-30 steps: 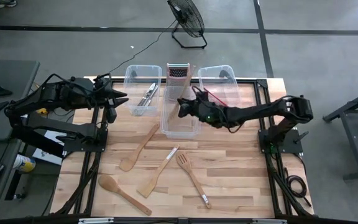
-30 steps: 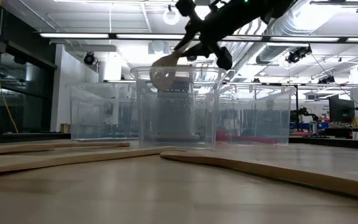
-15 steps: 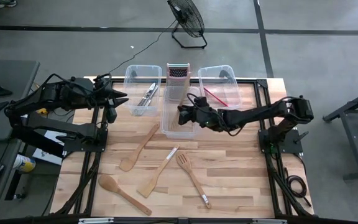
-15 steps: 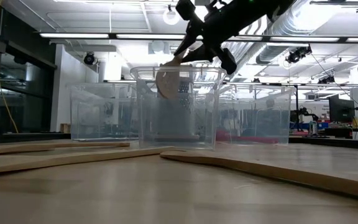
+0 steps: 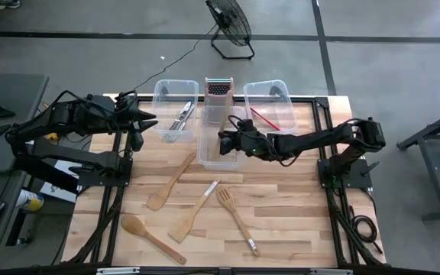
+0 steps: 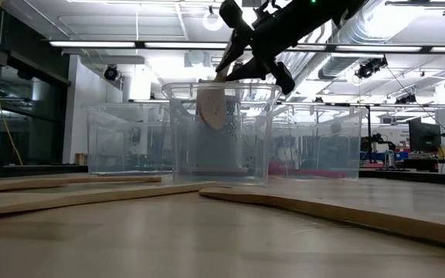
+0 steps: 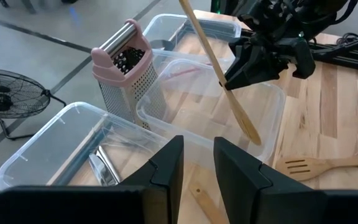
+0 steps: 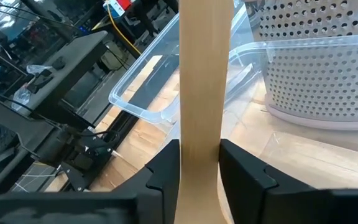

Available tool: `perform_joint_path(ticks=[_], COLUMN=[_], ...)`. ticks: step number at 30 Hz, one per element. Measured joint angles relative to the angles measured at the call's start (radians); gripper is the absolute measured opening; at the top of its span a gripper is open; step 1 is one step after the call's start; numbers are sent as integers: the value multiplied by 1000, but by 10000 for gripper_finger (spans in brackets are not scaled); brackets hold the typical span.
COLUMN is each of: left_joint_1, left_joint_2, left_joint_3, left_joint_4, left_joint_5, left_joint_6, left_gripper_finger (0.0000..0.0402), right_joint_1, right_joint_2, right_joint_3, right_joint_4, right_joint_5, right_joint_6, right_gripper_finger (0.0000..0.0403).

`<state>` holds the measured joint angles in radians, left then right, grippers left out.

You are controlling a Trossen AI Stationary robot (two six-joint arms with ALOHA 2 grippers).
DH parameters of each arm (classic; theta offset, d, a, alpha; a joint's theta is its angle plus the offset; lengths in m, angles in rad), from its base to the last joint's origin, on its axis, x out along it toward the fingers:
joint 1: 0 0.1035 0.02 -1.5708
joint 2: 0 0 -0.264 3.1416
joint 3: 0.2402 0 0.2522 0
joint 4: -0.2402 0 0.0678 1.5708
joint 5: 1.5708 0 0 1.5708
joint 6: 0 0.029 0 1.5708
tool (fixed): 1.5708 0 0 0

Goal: Pick & Place Kitchen Items
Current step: Put the brown serving spoon into the middle transparent bin

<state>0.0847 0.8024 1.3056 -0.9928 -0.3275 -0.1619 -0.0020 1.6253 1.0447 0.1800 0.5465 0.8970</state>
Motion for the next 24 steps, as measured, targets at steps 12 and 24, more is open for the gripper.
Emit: perform_joint_path(ticks=[12,24], left_joint_1=[0,0], left_joint_2=[0,-3], left_joint_3=[0,0], left_joint_4=[-5,-14], left_joint_5=[0,2], left_joint_6=[0,0], left_gripper_finger=[88,88], right_joint_1=[0,0], right_joint_2=[-7,-143], right_joint_3=[0,0], right_joint_4=[-4,-62], right_joint_5=[-1,-119], right_joint_6=[-29,-158], right_gripper_finger=[164,160])
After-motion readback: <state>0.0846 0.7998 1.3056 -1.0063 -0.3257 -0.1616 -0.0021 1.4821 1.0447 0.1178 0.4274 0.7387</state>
